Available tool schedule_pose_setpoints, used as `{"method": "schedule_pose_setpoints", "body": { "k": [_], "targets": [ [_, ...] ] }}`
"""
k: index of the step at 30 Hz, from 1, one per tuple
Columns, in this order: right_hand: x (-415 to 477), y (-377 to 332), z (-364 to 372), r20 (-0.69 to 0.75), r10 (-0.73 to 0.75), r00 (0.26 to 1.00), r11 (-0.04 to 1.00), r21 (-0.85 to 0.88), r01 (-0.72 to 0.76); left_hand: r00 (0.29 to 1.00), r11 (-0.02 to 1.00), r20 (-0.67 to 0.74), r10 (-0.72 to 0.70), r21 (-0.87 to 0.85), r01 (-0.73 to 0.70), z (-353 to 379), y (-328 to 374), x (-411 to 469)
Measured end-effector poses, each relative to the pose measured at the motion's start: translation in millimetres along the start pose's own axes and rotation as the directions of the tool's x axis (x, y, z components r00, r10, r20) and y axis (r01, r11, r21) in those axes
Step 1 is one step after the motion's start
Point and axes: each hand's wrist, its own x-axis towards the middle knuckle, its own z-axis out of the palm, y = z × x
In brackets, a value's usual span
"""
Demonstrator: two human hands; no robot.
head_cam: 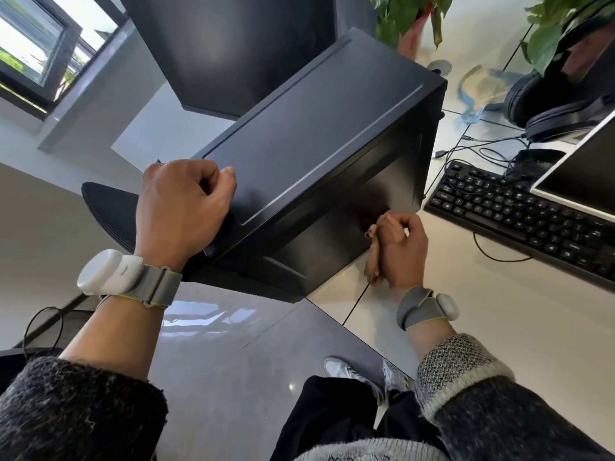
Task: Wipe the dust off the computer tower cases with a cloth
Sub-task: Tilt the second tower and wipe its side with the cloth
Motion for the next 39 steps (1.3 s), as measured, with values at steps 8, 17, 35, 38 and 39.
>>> {"method": "schedule_pose_setpoints", "body": {
  "k": [8,17,35,38,39],
  "targets": [
    [22.1,19.1,-15.2,0.079,0.149,0.986,0.980,-0.144,-0.137,1.000,1.000,-0.002,0.001,0.015,-0.001,0.4,-2.3,-0.5],
    [7.6,-3.9,-0.9,-0.078,-0.031,0.996,0.998,-0.065,0.026,1.000,0.999,0.005,-0.008,0.041,0.007,-0.3,-0.4,-0.6],
    [23.1,-8.2,-9.1,-0.139,0.036,0.990,0.997,-0.068,-0.046,0.988,0.989,0.039,0.147,0.010,-0.147,-4.4,0.0,-1.6],
    [15.5,-20.6,-7.4,-0.180,-0.077,0.981,0.997,0.009,0.080,0.955,0.957,0.068,0.288,0.021,-0.290,-7.6,7.2,-0.1],
    [16.2,-18.0,-6.0,-0.194,-0.086,0.977,0.996,-0.021,0.083,0.944,0.947,0.071,0.321,-0.005,-0.322,-8.2,14.3,0.5]
  ]
}}
